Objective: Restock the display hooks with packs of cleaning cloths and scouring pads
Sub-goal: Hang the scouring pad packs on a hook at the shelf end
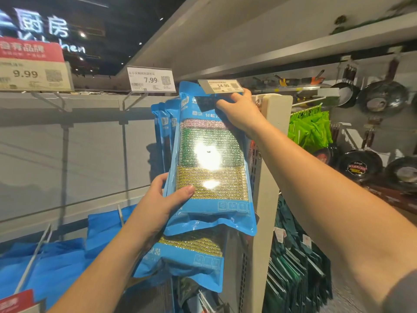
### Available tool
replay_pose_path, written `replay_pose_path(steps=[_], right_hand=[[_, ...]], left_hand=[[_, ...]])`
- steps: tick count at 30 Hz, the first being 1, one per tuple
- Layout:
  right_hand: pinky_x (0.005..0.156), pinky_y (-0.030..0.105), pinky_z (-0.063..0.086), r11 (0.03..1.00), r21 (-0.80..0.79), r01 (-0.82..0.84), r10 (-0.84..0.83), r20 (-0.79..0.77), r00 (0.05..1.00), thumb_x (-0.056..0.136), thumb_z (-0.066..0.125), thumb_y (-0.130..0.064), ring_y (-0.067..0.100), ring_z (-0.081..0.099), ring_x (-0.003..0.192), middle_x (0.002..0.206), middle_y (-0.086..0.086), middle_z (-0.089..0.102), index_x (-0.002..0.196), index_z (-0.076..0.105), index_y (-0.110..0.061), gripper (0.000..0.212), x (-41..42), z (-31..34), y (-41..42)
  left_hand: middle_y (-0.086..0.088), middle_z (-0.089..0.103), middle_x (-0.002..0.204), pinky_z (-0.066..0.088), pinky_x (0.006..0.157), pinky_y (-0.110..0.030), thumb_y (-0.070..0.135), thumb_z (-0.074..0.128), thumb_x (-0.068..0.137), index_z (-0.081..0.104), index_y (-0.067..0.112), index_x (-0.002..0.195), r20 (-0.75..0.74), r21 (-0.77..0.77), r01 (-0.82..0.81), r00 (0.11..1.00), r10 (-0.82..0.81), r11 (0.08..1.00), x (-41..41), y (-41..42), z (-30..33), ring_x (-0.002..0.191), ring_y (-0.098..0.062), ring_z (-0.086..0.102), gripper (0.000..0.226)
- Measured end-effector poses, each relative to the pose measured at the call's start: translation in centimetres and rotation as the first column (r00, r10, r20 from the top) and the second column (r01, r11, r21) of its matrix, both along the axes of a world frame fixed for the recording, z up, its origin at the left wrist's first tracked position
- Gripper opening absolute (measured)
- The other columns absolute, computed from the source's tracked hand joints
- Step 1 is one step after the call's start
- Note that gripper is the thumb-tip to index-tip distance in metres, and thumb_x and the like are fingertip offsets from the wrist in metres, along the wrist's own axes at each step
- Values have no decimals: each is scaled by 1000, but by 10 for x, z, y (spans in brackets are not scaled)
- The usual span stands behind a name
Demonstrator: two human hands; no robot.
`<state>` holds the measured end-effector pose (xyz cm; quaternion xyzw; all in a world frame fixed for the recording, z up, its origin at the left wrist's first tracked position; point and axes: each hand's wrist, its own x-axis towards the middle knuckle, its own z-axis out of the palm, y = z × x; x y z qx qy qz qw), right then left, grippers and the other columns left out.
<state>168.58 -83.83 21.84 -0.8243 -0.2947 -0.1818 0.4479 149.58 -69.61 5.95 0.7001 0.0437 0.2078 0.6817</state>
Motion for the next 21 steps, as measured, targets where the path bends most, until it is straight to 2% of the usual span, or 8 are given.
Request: replay_pose_path(steps=[4,8,12,16,18,20,21], right_hand=[[104,40,48,1000,21,-9,9,-2,1000,95,52,-41,13,42,117,153,-4,24,135,56,-27,43,0,2,-1],[100,32,45,1000,-3,-27,27,-2,1000,97,50,-36,14,45,116,153,-3,24,133,56,-27,38,-3,6,-4],[72,24,46,995,-101,13,-13,3,1000,99,46,-36,16,50,104,155,-2,22,137,52,-19,42,-1,10,-3],[81,33,52,993,-119,14,-25,-90,996,94,51,-42,17,58,100,143,5,45,133,53,-16,47,7,8,8],[94,38,53,995,-93,-27,16,-123,992,93,56,-40,20,57,111,152,5,32,136,51,-20,48,8,3,13],[103,33,46,996,-78,-46,35,-137,990,93,58,-37,23,51,124,161,3,11,144,45,-25,54,7,-8,17],[101,29,42,997,-69,-38,27,-144,989,94,58,-37,25,46,130,163,4,7,147,41,-24,58,4,-17,19]], left_hand=[[-1,74,113,53,100,-53,62,87,51,57,38,123,-14,1,-16,1000,16,1000,2,-5,1,103,-24,73,81],[1,75,110,54,99,-53,60,87,52,57,37,123,-22,-4,-16,1000,16,1000,1,-7,3,102,-24,73,80],[3,76,107,56,96,-51,55,89,59,57,35,123,-35,-5,-15,999,15,1000,-2,-12,7,99,-22,74,75],[2,76,109,57,94,-50,50,90,59,55,30,129,-56,-22,-29,998,27,999,-1,-13,9,97,-21,75,82],[1,75,110,56,97,-49,48,85,58,53,27,132,-60,-32,-60,997,58,998,0,-11,9,97,-19,75,82],[0,74,112,54,100,-47,43,84,65,51,25,134,-67,-43,-106,992,103,993,4,-8,7,98,-18,74,79],[-1,72,112,54,100,-45,40,84,70,50,24,135,-72,-47,-131,989,127,990,7,-5,5,98,-17,73,74]])
